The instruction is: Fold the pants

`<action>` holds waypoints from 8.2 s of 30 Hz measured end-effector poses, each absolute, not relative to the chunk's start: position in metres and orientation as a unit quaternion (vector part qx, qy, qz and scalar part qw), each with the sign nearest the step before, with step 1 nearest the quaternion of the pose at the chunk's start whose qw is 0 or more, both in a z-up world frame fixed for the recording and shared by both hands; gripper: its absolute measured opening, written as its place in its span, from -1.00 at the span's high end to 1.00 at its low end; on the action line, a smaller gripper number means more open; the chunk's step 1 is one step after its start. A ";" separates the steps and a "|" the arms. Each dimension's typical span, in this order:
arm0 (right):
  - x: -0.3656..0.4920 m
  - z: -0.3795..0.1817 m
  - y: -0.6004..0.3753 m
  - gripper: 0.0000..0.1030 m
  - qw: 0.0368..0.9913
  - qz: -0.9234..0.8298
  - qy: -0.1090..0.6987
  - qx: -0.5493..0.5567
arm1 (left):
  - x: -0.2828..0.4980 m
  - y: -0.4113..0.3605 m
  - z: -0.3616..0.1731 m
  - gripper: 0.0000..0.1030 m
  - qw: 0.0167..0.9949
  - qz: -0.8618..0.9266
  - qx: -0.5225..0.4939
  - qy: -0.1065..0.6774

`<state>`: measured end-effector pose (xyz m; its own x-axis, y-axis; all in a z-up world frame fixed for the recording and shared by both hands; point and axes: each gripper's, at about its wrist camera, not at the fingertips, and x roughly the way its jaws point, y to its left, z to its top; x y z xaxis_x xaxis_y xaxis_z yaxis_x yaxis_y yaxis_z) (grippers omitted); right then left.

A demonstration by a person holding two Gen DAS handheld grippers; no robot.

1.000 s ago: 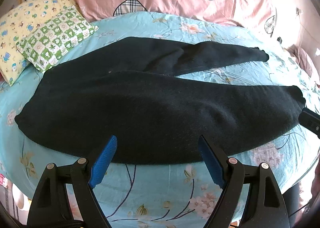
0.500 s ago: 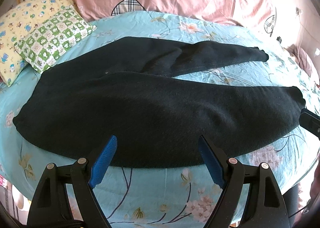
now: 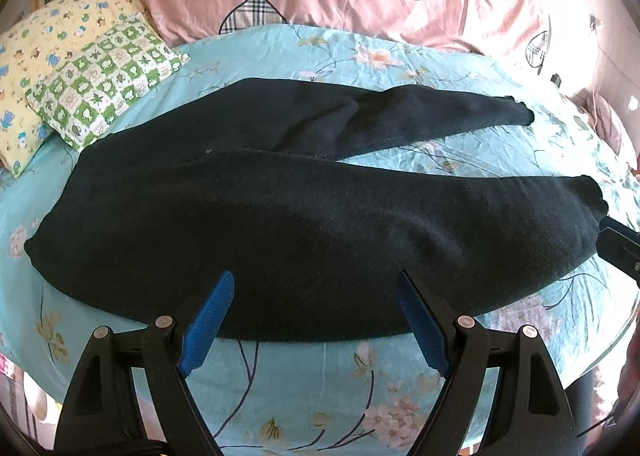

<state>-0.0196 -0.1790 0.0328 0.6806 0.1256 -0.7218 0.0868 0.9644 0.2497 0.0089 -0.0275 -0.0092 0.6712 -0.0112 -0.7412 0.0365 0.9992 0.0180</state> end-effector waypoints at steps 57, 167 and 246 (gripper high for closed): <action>0.139 0.031 -0.338 -0.90 0.861 0.019 0.448 0.239 | 0.216 -0.053 0.036 -0.63 0.894 -0.159 0.077 0.411; -0.015 0.057 -0.242 -0.22 0.900 0.124 0.388 0.157 | 0.052 0.005 0.002 0.30 0.823 -0.303 -0.006 0.481; 0.128 0.020 0.070 0.87 0.819 0.389 0.421 0.017 | 0.123 0.300 0.048 0.88 0.896 -0.160 -0.056 0.411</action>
